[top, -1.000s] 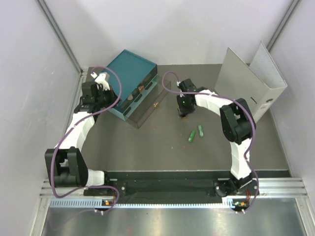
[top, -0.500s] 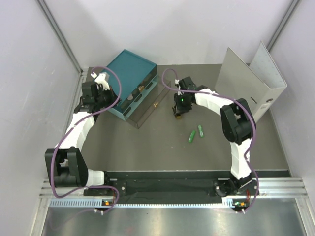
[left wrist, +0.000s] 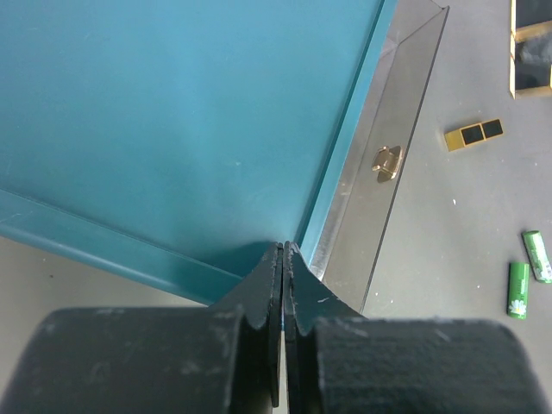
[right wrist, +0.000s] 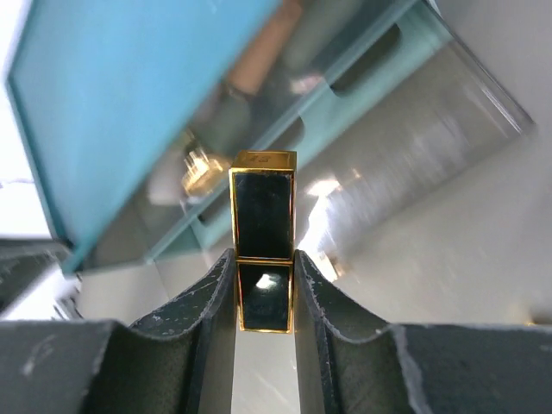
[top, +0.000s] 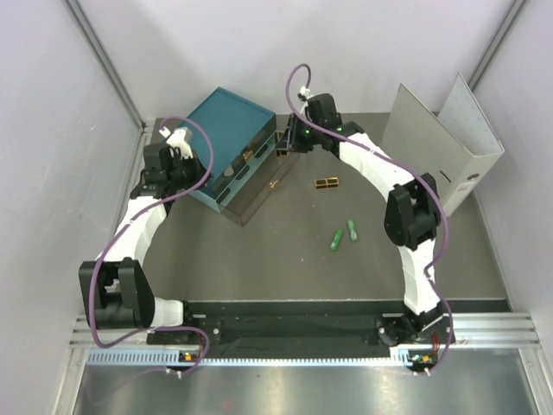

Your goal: Organize the makeup

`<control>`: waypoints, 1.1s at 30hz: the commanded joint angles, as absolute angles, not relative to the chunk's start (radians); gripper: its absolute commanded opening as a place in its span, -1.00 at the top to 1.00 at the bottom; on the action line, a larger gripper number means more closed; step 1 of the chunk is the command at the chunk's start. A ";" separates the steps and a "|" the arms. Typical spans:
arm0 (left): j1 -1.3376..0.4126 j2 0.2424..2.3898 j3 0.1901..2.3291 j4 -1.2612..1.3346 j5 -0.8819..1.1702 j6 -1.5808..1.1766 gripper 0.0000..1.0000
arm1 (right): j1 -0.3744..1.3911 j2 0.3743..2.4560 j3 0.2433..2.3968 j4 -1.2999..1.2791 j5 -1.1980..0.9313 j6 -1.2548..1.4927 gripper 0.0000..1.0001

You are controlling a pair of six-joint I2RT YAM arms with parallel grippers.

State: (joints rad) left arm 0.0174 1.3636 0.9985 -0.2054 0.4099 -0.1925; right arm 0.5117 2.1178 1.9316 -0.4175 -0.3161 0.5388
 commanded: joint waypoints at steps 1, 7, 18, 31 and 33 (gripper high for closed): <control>0.005 1.434 0.917 -0.492 0.422 -0.181 1.00 | 0.541 2.224 2.034 -0.367 -0.336 0.646 0.88; 0.005 1.434 0.916 -0.492 0.423 -0.178 1.00 | 0.555 2.281 2.033 -0.354 -0.305 0.696 0.85; 0.003 1.439 0.927 -0.497 0.431 -0.170 1.00 | 0.566 2.310 2.043 -0.368 -0.304 0.700 0.43; 0.005 1.431 0.922 -0.500 0.434 -0.166 1.00 | 0.566 2.224 2.028 -0.411 -0.267 0.617 0.14; 0.003 1.431 0.923 -0.500 0.436 -0.166 1.00 | 0.563 2.189 2.026 -0.445 -0.230 0.545 0.13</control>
State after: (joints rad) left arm 0.0181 1.3640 0.9989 -0.2043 0.4149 -0.1875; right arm 0.5541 2.3070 2.0083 -0.4046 -0.2886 0.6586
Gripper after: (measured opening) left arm 0.010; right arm 0.434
